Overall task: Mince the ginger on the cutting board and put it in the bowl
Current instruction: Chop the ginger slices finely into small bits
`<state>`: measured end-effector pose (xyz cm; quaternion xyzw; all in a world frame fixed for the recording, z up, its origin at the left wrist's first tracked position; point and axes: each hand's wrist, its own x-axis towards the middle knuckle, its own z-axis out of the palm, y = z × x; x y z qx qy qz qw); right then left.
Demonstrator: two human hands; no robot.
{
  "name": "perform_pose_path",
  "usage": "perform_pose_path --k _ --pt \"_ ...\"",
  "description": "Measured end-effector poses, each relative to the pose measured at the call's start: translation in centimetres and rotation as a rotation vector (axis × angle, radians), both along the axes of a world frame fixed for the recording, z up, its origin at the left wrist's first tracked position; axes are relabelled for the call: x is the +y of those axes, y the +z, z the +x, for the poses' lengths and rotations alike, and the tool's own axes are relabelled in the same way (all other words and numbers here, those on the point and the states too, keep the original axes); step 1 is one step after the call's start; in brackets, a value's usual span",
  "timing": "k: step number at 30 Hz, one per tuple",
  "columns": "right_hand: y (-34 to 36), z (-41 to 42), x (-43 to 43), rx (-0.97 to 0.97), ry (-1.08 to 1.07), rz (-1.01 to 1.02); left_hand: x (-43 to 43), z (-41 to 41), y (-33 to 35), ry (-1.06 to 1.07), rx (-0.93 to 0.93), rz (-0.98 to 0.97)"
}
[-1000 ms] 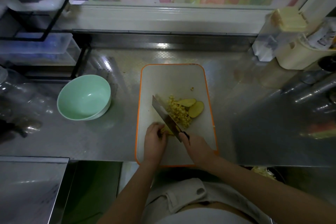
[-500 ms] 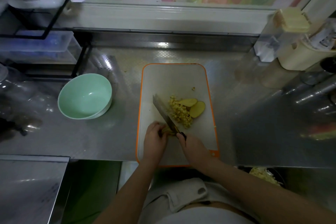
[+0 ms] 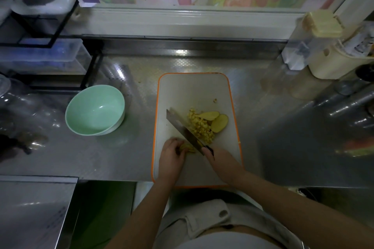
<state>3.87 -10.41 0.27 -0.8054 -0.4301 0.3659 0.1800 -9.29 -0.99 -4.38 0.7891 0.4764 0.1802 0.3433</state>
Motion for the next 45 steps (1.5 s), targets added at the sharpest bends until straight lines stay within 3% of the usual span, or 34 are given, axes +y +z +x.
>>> perform_pose_path --k 8,26,38,45 --pt "1.4 0.0 -0.2 0.063 -0.050 0.042 0.0 -0.5 0.3 -0.011 -0.094 -0.028" --pt "0.9 -0.9 -0.1 0.080 -0.031 -0.053 0.0 0.3 0.3 0.053 -0.047 0.012" --pt "0.3 -1.7 1.1 -0.026 0.084 -0.084 0.1 0.3 0.0 0.039 -0.031 0.024" --pt "-0.5 -0.7 1.3 0.094 -0.007 -0.154 0.0 0.3 -0.1 0.055 -0.017 0.016"
